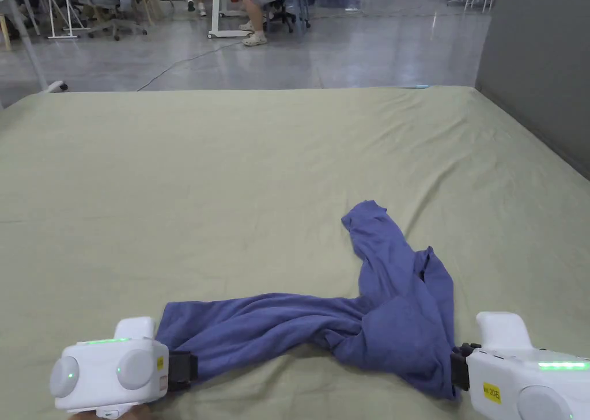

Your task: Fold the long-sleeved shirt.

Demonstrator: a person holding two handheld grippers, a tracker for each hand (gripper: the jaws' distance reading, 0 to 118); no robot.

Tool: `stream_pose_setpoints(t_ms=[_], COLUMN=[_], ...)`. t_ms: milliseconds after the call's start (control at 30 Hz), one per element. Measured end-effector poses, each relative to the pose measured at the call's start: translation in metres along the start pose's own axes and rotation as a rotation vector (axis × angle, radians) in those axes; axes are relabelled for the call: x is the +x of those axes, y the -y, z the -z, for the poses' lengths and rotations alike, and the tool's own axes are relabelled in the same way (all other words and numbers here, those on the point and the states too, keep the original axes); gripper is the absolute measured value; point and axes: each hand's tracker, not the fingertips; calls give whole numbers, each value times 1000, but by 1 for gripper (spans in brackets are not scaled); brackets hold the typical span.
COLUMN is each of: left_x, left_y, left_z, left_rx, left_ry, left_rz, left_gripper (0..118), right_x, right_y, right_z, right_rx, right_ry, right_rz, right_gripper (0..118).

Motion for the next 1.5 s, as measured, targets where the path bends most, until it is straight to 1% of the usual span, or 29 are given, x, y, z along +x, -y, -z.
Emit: stream_pose_setpoints(t_ms=[33,67,100,133,167,233,333,367,400,433,467,533,633,667,767,867,933,1000,1033,1067,1100,1133,1167,1233,1300,1333,1400,1467,1500], left_x=[5,5,2,0,6,15,17,16,14,13,12,11,11,12,15,19,21,20,22,23,23,24,24,21,18,16,16,19,22], left_y=[3,6,10,13,15,15,13,11,10,7,6,5,3,3,4,4,5,5,5,5,4,3,1,-7,-22,-34,-64,-104,-121], left_z=[5,10,7,1,-5,-10,-18,-19,-20,-21,-21,-21,-20,-20,-17,-16,-17,-17,-17,-18,-19,-21,-23,-31,-44,-52,-72,-93,-106], left_rx=[-34,-17,37,94,123,132,136,131,129,127,124,123,118,116,106,95,93,89,87,89,91,92,97,135,195,228,260,343,377], left_ry=[-3,2,84,173,157,69,111,116,121,129,132,136,144,143,141,131,126,126,126,124,121,120,118,123,137,144,163,157,153], left_rz=[-11,-20,-66,-125,-113,1,12,5,-1,-9,-17,-32,-42,-40,-44,-47,-46,-45,-43,-41,-38,-34,-35,-44,-46,-52,-38,11,28], left_gripper=[97,72,44,10,9,9,9,9,9,9,9,9,9,9,9,9,9,9,9,9,9,9,9,9,9,9,9,9,9], right_x=[1,2,1,2,2,3,4,5,6,6,6,4,-7,-13,-35,-56,-67,-79,-81,-80,-79,-77,-77,-73,-67,-64,-56,-44,-40], right_y=[-1,-3,-6,-10,-15,-30,-65,-78,-91,-105,-117,-133,-147,-151,-166,-177,-173,-165,-172,-178,-179,-178,-177,-177,-190,-201,-232,-275,-291], right_z=[3,7,10,13,16,22,35,41,50,63,80,113,150,158,181,219,240,246,240,236,231,228,224,216,204,193,167,132,117], right_rx=[-6,-13,-19,-22,-23,-15,21,26,15,-9,-49,-140,-203,-198,-226,-330,-410,-396,-411,-425,-422,-406,-387,-366,-317,-277,-164,-86,-44], right_ry=[3,9,14,14,13,12,2,-16,-34,-52,-65,-51,-12,-43,-119,-118,-90,-37,-43,-66,-129,-180,-108,-120,-149,-141,-83,-117,-104], right_rz=[2,4,7,9,11,17,34,35,33,21,0,-44,-168,-209,-261,-321,-363,-474,-456,-432,-412,-392,-417,-427,-394,-378,-396,-369,-369], right_gripper=[0,0,0,0,0,0,0,8,32,65,74,71,71,71,71,71,63,60,47,23,0,0,0,0,0,0,0,0,0])
